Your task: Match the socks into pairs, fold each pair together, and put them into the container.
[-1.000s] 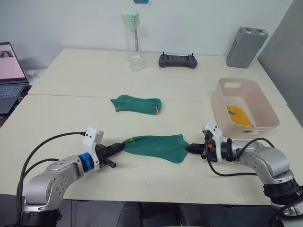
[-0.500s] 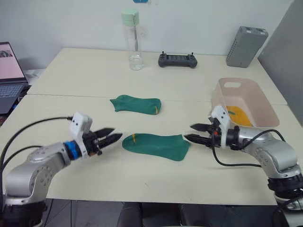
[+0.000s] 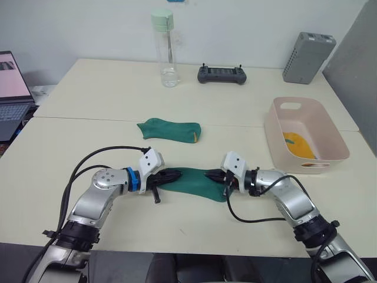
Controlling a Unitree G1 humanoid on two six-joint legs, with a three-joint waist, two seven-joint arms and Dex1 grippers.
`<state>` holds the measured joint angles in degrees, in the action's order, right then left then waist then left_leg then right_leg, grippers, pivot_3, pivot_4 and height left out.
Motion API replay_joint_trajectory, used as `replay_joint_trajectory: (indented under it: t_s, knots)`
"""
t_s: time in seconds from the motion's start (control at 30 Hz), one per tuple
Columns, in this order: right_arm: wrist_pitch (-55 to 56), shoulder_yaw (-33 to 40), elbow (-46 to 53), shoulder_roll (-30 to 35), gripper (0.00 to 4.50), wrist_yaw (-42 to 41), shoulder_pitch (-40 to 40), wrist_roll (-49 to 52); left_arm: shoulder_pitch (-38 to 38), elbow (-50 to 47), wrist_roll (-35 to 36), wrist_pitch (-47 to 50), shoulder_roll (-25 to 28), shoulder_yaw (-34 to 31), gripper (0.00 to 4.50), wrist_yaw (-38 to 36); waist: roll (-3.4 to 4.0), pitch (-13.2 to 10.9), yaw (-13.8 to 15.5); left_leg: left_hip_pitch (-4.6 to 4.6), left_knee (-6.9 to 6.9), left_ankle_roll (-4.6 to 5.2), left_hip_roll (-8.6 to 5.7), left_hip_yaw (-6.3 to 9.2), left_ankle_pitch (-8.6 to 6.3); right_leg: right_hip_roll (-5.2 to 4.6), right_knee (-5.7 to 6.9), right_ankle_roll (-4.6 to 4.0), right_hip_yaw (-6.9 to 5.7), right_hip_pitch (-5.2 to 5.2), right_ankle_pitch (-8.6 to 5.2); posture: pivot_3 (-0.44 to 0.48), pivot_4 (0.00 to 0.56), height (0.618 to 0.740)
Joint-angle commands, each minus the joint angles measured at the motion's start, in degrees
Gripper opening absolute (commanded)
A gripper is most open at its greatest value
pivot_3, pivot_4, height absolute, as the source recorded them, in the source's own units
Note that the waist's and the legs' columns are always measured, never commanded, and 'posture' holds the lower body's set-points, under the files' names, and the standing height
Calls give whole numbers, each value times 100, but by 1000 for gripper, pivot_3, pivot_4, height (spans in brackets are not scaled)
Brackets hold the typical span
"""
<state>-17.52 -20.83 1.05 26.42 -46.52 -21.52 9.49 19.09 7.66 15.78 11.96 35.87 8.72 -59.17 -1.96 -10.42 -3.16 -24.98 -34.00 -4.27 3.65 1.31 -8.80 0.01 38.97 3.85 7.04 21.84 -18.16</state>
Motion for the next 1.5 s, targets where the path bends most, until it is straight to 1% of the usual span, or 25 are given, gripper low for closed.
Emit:
replay_joint_trajectory:
  t_s: [0.03,0.17,0.23,0.33,0.4,0.47,0.53,0.63,0.73,0.83,0.97,1.07,1.17,1.23,1.3,1.5]
  knots:
    - [208,369,205,289,4,-154,226,9,167,353,34,-133,-49,-204,23,-99,0,0,4,1,-2,0,0,0,0,0,0,3,-1,-4,-2,0,150,740]
    - [179,629,496,617,4,-324,556,129,195,368,558,527,-82,-599,23,-157,0,0,-2,8,-7,1,1,2,1,0,2,16,0,-12,-6,0,150,740]
    - [149,759,672,661,4,-366,619,246,179,236,748,834,-52,-741,23,-195,0,0,-8,8,-8,1,2,4,1,2,4,19,-1,-12,-8,0,150,740]
    - [-113,906,1004,390,4,-312,463,582,61,-258,1053,1267,45,-871,23,-328,0,0,-35,8,-8,1,5,5,1,6,6,20,1,-11,-8,0,150,740]
    - [-265,844,1102,192,4,-263,365,646,-50,-623,1218,1503,96,-905,23,-358,1,0,-56,8,-7,1,7,7,1,9,6,18,1,-11,-7,0,150,740]
    - [-338,724,1082,31,4,-215,321,583,-172,-897,1249,1617,167,-880,23,-381,0,0,-46,8,-6,1,7,9,1,9,7,14,0,-12,-5,0,150,740]
    - [-368,516,1032,-39,4,-256,369,444,-368,-1035,1122,1570,286,-808,23,-427,1,0,-28,8,-6,0,6,10,1,8,6,14,-1,-13,-5,0,150,740]
    - [-493,334,1034,111,4,-338,518,326,-573,-903,793,1271,468,-699,23,-502,1,0,-11,8,-5,0,5,7,0,6,3,11,0,-11,-5,0,150,740]
    - [-654,370,1107,367,4,-442,692,317,-641,-741,650,1133,550,-692,23,-499,1,0,41,7,-6,0,3,6,0,3,2,7,0,-10,-8,0,150,740]
    - [-662,558,1241,761,4,-547,910,311,-715,-620,586,1018,622,-787,23,-531,1,0,41,8,-9,0,4,4,0,3,2,11,2,-11,-9,0,150,740]
    - [-761,962,1600,1092,4,-654,1171,589,-981,-902,839,1263,789,-1090,23,-539,0,1,29,10,-9,0,5,3,1,3,2,15,2,-12,-12,0,150,740]
    - [-1087,1379,2020,1093,4,-516,1282,1001,-1247,-1404,1247,1729,892,-1514,23,-398,1,0,-11,9,-5,0,7,3,0,3,4,11,1,-9,-13,0,150,740]
    - [-1464,1742,2230,971,4,-195,1298,1266,-1263,-1761,1737,2233,744,-2057,23,46,0,0,-11,9,-3,0,10,7,0,4,6,10,-4,-9,-15,0,150,740]
    - [-1516,1829,2172,931,395,-63,1312,1238,-1173,-1744,1851,2380,606,-2268,416,378,0,1,-10,10,-4,0,9,11,0,4,6,12,-6,-12,-15,0,150,740]
    - [-1522,1861,2001,858,948,87,1309,1180,-1119,-1647,1781,2375,497,-2278,939,594,0,1,-7,11,-8,0,6,9,0,3,5,15,-4,-15,-13,0,150,740]
    - [-1738,1751,1890,720,3175,233,1280,1218,-1139,-1546,1525,2264,237,-1967,2851,819,0,1,-7,10,-14,0,4,5,0,1,2,20,1,-16,-9,0,150,740]
